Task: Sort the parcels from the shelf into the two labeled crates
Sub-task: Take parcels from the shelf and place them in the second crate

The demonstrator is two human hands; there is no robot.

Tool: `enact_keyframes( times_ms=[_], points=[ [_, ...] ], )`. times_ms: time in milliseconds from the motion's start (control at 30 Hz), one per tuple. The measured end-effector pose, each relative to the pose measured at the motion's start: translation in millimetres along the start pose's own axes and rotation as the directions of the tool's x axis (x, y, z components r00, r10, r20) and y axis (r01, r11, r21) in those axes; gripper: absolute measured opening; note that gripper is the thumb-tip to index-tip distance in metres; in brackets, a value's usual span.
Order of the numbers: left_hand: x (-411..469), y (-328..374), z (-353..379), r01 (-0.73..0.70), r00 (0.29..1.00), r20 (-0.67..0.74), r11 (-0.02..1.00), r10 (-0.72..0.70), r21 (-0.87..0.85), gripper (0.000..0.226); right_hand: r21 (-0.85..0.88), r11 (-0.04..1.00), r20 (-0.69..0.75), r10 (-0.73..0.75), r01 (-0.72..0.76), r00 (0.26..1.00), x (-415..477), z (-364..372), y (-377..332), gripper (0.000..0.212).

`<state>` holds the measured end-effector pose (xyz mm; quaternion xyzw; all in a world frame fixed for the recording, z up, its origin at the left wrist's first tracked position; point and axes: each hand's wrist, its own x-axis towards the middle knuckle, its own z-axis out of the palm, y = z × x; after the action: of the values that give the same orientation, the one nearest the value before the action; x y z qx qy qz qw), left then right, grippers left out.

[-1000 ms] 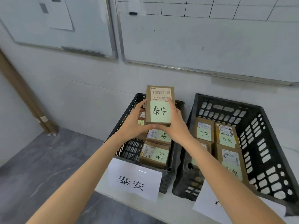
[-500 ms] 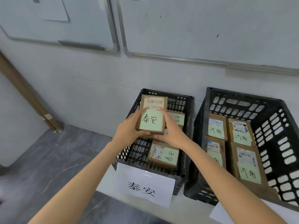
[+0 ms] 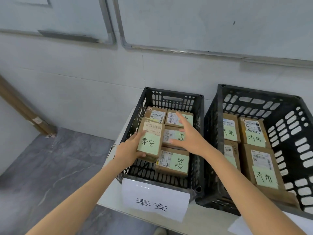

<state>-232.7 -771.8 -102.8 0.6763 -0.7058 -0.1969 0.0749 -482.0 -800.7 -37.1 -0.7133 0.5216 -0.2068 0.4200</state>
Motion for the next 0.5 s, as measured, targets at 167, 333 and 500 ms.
enact_keyframes(
  times_ms=[167, 333, 500],
  points=[
    [5.9, -3.6, 14.6, 0.031, 0.997, 0.071, 0.997, -0.036, 0.075, 0.087, -0.010, 1.000, -0.034, -0.004, 0.003, 0.999, 3.1, -1.4, 1.4, 0.101],
    [15.9, -9.8, 27.8, 0.073, 0.986, 0.155, 0.997, -0.068, -0.028, 0.086, -0.006, 1.000, -0.048, -0.001, 0.001, 0.999, 5.8, 0.5, 4.1, 0.099],
    [24.2, -20.7, 39.1, 0.065, 0.979, 0.204, 0.983, -0.029, -0.171, 0.097, -0.053, 0.999, -0.031, 0.005, -0.007, 1.000, 3.7, 4.2, 11.9, 0.098]
  ],
)
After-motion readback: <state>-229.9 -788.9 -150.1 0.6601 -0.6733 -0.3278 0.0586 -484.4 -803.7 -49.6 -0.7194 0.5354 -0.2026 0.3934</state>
